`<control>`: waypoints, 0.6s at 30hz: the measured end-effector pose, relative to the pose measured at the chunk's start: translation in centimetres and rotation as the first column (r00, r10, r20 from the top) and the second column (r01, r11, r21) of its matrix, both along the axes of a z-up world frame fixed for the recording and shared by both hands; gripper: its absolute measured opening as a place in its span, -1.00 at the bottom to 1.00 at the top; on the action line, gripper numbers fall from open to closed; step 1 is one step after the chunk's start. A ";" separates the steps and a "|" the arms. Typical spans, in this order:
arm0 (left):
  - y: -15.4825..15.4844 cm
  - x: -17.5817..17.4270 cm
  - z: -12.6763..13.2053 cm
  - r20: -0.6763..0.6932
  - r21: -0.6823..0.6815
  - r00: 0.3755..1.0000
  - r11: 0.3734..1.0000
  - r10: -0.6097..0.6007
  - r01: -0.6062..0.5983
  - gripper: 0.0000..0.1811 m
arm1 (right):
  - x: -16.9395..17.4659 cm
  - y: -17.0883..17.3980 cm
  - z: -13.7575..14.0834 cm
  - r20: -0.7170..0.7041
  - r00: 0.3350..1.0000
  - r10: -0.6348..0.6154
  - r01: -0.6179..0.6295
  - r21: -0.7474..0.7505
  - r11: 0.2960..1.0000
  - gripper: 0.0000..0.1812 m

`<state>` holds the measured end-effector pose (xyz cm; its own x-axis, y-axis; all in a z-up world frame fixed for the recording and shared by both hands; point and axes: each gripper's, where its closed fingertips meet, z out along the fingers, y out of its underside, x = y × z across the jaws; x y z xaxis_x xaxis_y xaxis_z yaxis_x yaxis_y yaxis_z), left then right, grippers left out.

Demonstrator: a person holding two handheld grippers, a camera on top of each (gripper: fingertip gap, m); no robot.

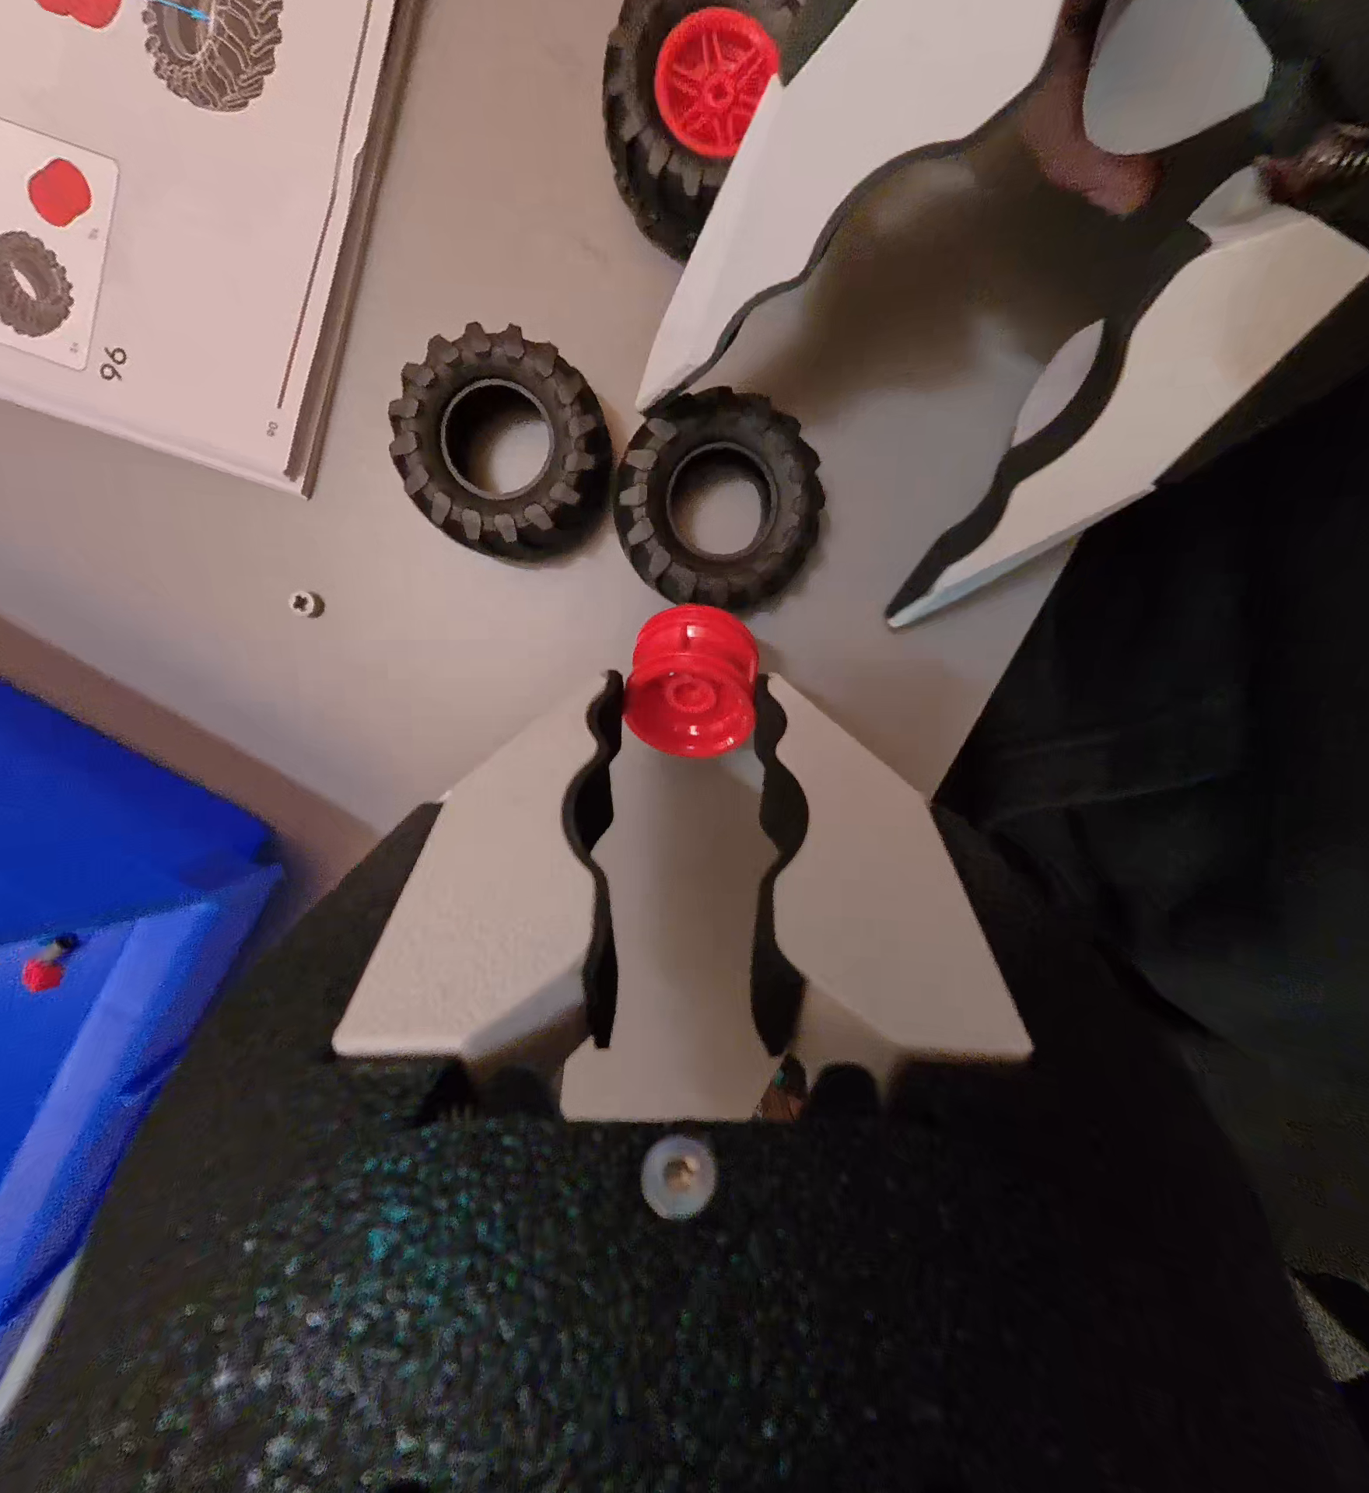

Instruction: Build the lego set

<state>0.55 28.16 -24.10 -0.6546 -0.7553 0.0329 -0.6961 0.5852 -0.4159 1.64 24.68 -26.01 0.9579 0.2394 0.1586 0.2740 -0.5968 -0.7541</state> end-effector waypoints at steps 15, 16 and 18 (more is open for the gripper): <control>-0.9 0.2 0.1 0.070 -0.045 0.989 0.990 -0.134 0.137 -0.67 | 1.1 1.4 -1.2 -0.046 0.998 0.033 -0.033 -0.003 0.999 -0.35; -0.9 0.3 0.1 0.065 -0.029 0.986 0.988 -0.152 0.154 -0.67 | 1.1 1.4 -1.2 -0.056 0.998 0.038 -0.039 -0.007 0.999 -0.35; -1.1 0.4 0.2 0.050 -0.002 0.980 0.981 -0.192 0.192 -0.67 | 1.1 1.4 -1.2 -0.052 0.997 0.056 -0.057 -0.008 0.998 -0.36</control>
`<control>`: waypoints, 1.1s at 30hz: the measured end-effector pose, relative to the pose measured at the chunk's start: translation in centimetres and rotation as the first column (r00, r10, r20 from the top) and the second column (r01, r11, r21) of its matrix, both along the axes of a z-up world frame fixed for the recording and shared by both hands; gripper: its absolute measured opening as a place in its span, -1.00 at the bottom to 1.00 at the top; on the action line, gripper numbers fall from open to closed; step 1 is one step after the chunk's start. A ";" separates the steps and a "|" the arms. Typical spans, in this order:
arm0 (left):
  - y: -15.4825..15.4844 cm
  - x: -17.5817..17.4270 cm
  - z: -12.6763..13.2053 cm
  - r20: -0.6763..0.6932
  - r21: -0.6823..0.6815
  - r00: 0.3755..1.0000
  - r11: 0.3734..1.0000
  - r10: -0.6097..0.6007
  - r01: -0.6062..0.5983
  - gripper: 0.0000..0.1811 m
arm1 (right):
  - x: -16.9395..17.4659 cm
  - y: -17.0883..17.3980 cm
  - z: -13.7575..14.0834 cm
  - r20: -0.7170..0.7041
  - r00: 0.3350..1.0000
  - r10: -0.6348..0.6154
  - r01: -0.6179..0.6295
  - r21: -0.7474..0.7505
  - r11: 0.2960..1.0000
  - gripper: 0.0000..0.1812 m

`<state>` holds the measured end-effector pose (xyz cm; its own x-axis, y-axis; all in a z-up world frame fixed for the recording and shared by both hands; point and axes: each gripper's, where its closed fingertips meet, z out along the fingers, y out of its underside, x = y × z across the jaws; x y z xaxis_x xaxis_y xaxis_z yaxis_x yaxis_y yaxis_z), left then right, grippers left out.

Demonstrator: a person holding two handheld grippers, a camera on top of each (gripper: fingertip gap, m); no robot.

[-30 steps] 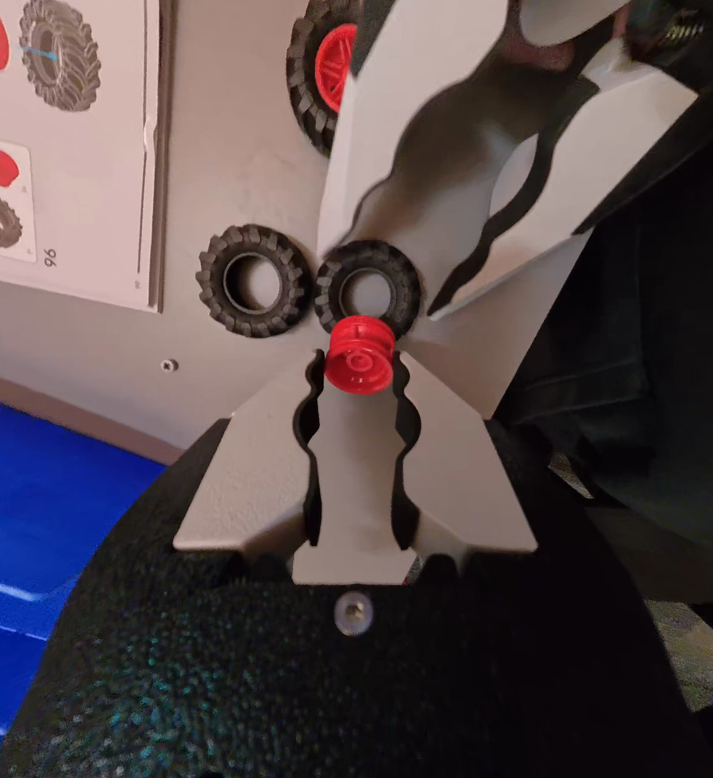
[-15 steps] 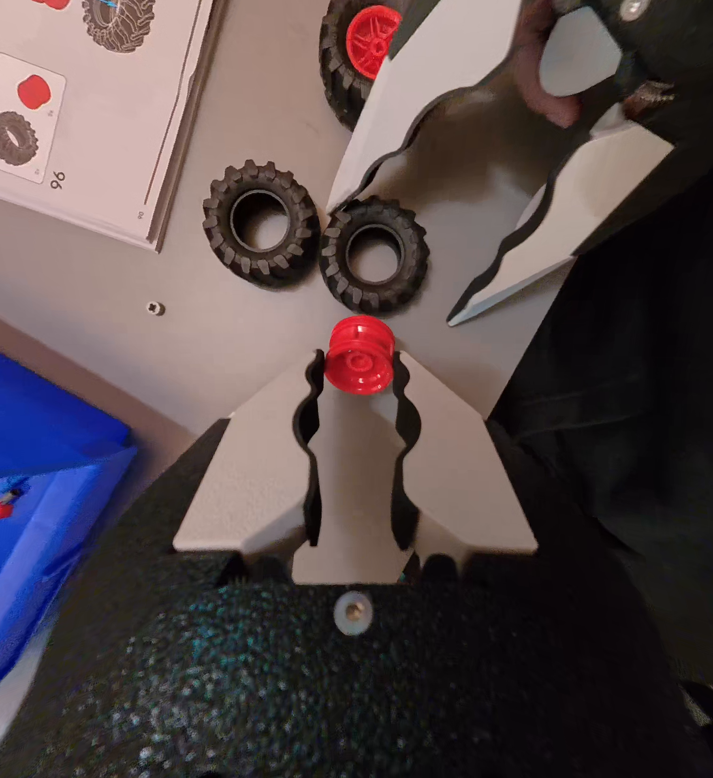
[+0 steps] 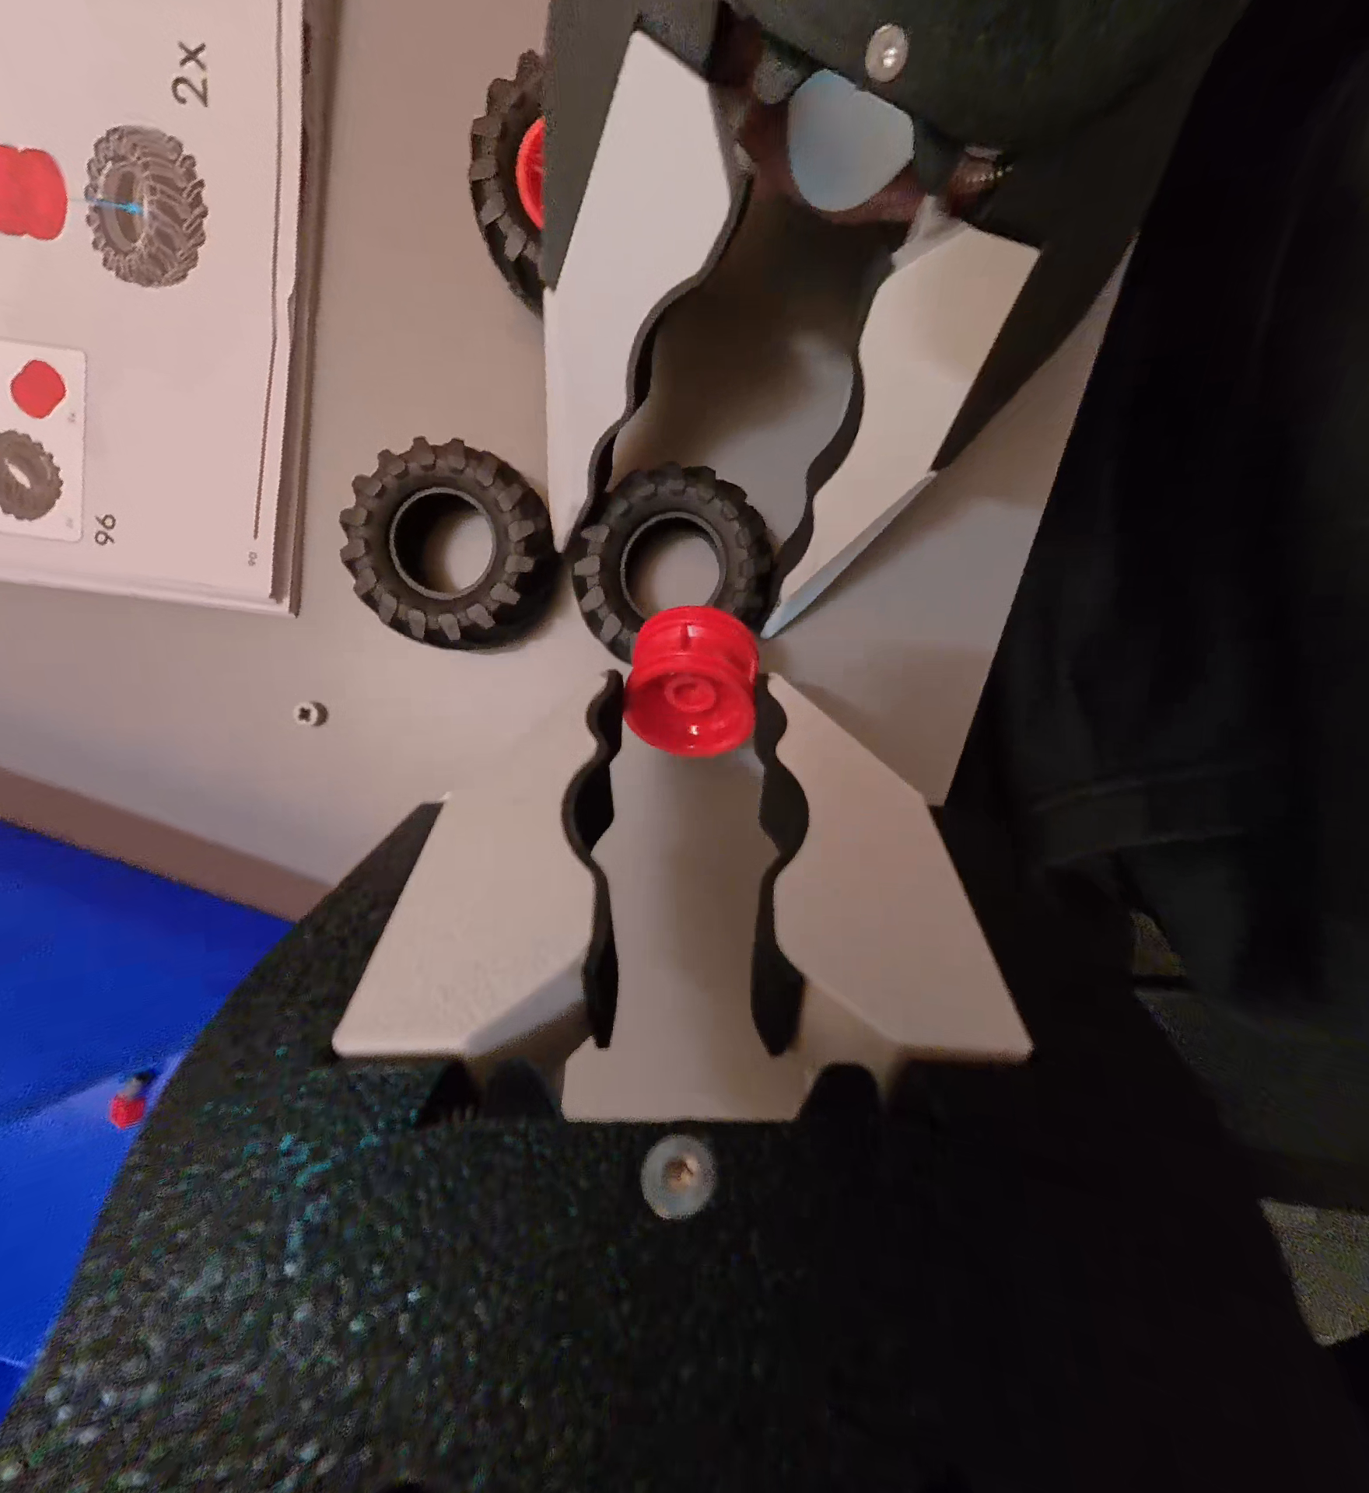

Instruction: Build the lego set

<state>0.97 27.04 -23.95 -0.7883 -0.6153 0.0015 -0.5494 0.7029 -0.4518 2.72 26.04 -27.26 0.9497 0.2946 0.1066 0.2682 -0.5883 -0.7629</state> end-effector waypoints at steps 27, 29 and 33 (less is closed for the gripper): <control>-1.6 2.3 -1.2 0.016 0.181 0.972 0.957 -0.233 0.226 -0.61 | -0.2 -0.3 1.6 0.101 0.990 0.097 -0.110 0.133 0.985 -0.22; -1.5 2.3 -0.9 0.037 0.168 0.973 0.961 -0.227 0.218 -0.63 | -0.2 -0.5 2.1 0.103 0.990 0.096 -0.113 0.167 0.979 -0.39; -1.4 2.7 0.7 0.073 0.124 0.978 0.975 -0.193 0.183 -0.67 | 0.1 -0.5 1.8 0.086 0.992 0.088 -0.100 0.145 0.984 -0.35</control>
